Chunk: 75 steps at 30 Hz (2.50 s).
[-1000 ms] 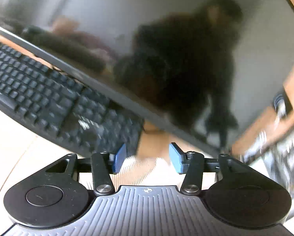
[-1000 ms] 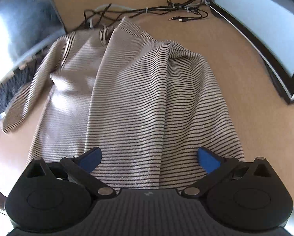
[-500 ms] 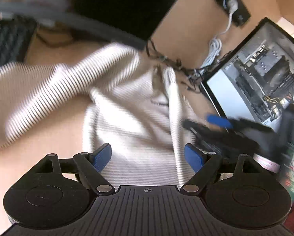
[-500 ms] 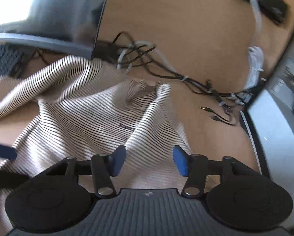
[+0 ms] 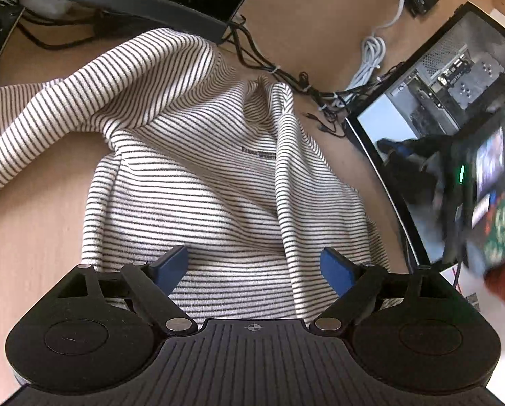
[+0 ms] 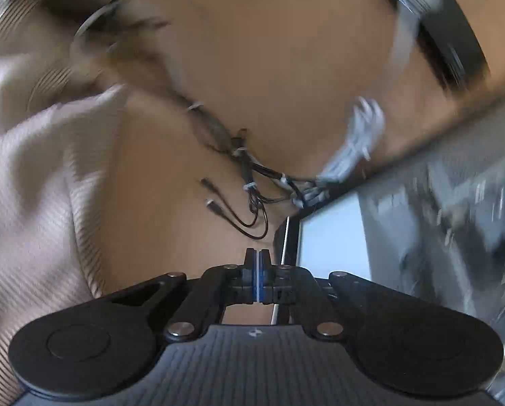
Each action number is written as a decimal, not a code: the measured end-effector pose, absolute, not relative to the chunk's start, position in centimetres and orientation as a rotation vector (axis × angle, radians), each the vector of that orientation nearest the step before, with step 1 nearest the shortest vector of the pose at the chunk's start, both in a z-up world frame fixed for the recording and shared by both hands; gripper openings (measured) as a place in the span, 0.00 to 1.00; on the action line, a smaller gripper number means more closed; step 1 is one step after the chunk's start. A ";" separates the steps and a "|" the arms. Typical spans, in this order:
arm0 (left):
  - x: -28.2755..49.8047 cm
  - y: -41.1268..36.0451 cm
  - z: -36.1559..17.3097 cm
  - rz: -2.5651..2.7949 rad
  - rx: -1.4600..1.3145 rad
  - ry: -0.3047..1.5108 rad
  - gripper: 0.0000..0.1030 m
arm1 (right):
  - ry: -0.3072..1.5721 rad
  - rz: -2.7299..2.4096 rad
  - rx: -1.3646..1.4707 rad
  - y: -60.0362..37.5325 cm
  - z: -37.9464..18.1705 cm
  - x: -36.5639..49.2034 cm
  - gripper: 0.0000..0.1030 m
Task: Fold clothes
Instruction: 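Lift the shirt with both tools and lay it out flat on the desk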
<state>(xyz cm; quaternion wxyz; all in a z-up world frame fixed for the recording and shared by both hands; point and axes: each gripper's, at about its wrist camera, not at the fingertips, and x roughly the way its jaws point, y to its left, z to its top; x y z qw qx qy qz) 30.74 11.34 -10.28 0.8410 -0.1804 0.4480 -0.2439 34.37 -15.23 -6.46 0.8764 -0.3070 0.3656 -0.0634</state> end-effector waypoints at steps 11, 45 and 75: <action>28.1 12.3 -9.8 -0.536 -0.264 0.983 0.87 | 0.894 0.239 -0.343 -9.6 -9.1 26.5 0.08; 37.2 10.3 -7.7 -0.337 0.246 0.749 0.75 | 0.813 0.192 -0.346 -9.2 -10.4 21.6 0.60; 31.2 13.5 -4.0 -0.413 -0.189 0.860 0.91 | 0.681 0.023 -0.249 -16.4 -2.3 26.8 0.51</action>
